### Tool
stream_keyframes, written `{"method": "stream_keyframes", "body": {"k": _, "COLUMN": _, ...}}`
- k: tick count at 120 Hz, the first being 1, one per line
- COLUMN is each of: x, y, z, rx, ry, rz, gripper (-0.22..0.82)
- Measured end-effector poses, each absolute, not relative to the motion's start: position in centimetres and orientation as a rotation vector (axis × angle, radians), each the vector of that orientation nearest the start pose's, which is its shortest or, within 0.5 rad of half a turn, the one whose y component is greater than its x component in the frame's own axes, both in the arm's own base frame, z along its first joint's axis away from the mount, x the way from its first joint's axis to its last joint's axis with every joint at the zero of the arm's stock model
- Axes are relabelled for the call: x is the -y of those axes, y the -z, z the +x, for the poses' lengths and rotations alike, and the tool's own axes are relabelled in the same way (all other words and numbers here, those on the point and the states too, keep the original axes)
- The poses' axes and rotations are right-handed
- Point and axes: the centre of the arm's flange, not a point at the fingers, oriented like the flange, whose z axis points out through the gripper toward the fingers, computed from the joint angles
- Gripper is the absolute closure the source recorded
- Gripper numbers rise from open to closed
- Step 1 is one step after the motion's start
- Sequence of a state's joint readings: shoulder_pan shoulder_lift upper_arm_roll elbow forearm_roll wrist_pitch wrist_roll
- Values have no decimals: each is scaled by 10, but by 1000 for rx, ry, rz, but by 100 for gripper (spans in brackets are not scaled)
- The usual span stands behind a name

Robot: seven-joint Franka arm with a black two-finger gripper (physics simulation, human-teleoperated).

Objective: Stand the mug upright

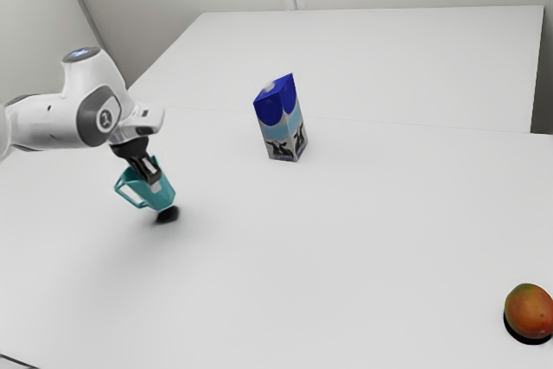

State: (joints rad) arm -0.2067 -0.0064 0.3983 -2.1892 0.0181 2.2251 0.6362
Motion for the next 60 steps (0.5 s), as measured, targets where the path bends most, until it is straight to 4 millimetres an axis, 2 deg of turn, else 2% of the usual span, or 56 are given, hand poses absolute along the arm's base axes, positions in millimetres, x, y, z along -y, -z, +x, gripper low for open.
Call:
{"method": "stream_keyframes", "body": {"k": 14, "x": -84, "y": -391, "z": 519, "rx": -726, "ry": 0, "rz": -3036, "gripper": 78}}
{"method": "stream_keyframes", "body": {"k": 24, "x": -80, "y": -383, "z": 512, "rx": -717, "ry": -55, "rz": -3046, "gripper": 78}}
{"method": "stream_keyframes", "body": {"k": 60, "x": -113, "y": -370, "z": 498, "rx": -575, "ry": -172, "rz": -3062, "gripper": 78}}
